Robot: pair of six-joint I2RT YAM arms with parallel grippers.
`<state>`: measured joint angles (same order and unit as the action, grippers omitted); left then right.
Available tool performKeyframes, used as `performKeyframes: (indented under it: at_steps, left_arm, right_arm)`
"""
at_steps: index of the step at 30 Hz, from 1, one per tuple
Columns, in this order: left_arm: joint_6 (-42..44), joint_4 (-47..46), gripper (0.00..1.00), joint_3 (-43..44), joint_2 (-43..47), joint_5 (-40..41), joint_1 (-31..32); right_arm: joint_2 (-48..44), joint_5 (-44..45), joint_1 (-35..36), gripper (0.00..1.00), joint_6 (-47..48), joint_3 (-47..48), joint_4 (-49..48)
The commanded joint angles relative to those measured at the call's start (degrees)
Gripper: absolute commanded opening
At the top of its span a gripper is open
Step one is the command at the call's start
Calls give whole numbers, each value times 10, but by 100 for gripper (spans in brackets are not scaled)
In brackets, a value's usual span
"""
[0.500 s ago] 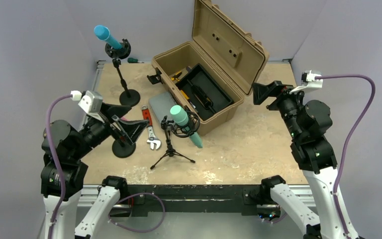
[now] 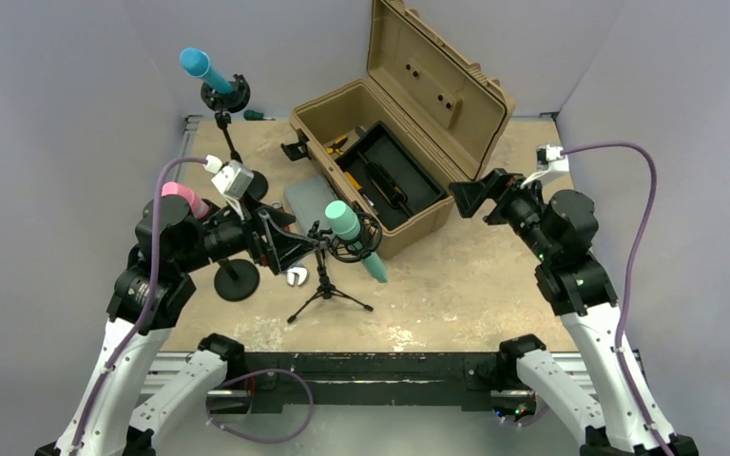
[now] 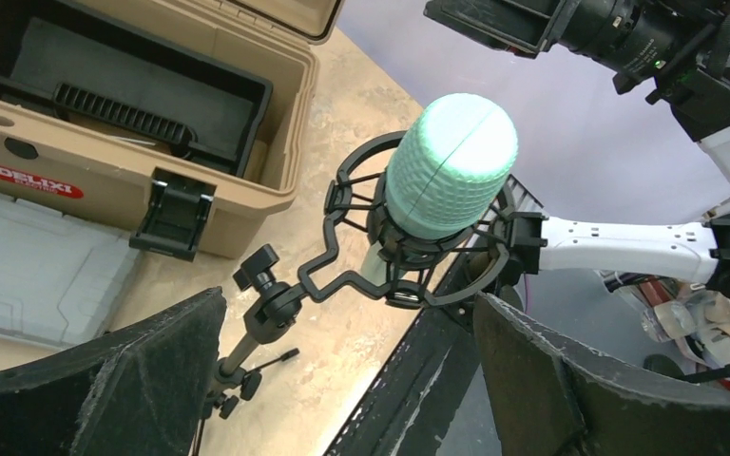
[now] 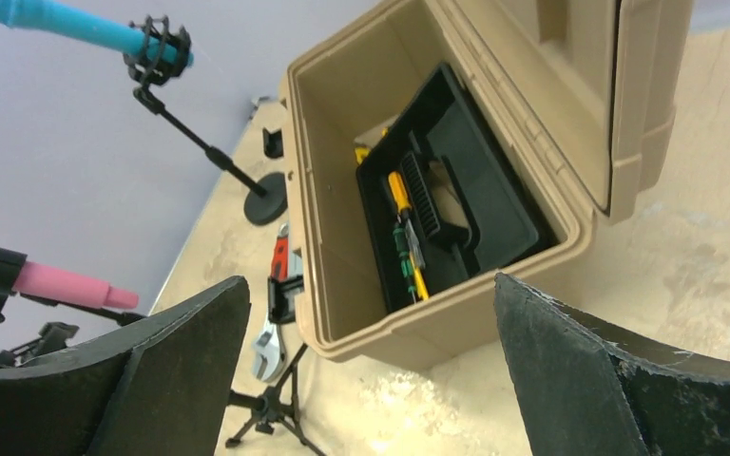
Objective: Remove the microphone from the stand
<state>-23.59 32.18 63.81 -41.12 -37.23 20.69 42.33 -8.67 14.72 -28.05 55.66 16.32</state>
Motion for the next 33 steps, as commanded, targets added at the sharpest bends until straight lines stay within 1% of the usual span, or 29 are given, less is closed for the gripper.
performKeyframes:
  at_steps: [1,3,5,7,8,11,13,16,17,19,21,22,23,24,25,28,29,30,32,33]
  left_arm:
    - [1,-36,100,-17,2,22,7]
    - [3,-41,100,-22,-5,23,10]
    - [0,-52,100,-25,-15,23,16]
    - [-7,-66,100,-24,-23,23,24]
    - [-12,-75,100,-21,-27,24,30]
    - [-20,-94,100,-11,-38,30,55]
    - [-16,-95,100,-2,-44,45,75]
    - [-13,-99,100,0,-45,62,96]
    - [-14,-102,100,0,-44,65,101]
    - [-14,-105,100,1,-47,69,109]
    - [-15,-106,100,6,-53,70,116]
    - [-15,-106,100,9,-55,73,120]
    - [-14,-106,100,12,-58,75,124]
    - [-14,-108,100,14,-59,77,129]
    - [-14,-109,100,16,-61,77,133]
    - [-15,-112,100,24,-67,80,144]
    - [-16,-112,100,27,-69,80,148]
    - [-18,-113,100,29,-73,80,154]
    - [-19,-112,100,34,-78,82,161]
    - [-20,-111,100,35,-78,86,165]
  right_arm:
    - [-12,-16,1,99,-34,-13,-5]
    - [-31,11,2,99,-61,-26,0]
    - [-57,7,1,99,-76,-51,-22]
    - [-67,-28,1,99,-43,-64,-30]
    - [-58,-41,1,99,-16,-60,-19]
    - [1,-75,1,99,81,-23,41]
    - [30,-13,1,99,67,1,82]
    - [27,39,1,99,40,-3,73]
    - [18,36,1,99,29,-14,61]
    - [-8,1,1,99,34,-48,28]
    - [-46,-20,1,99,9,-101,-19]
    - [-61,-13,1,99,-10,-123,-32]
    - [-64,6,1,99,-42,-134,-25]
    - [-52,6,1,99,-54,-127,-6]
    - [-29,-25,1,99,-36,-113,4]
    - [80,-114,4,99,46,-51,54]
    - [107,-132,7,99,56,-42,59]
    - [110,-151,14,99,59,-40,43]
    - [88,-188,41,99,48,-46,-9]
    - [74,-187,63,99,35,-47,-36]
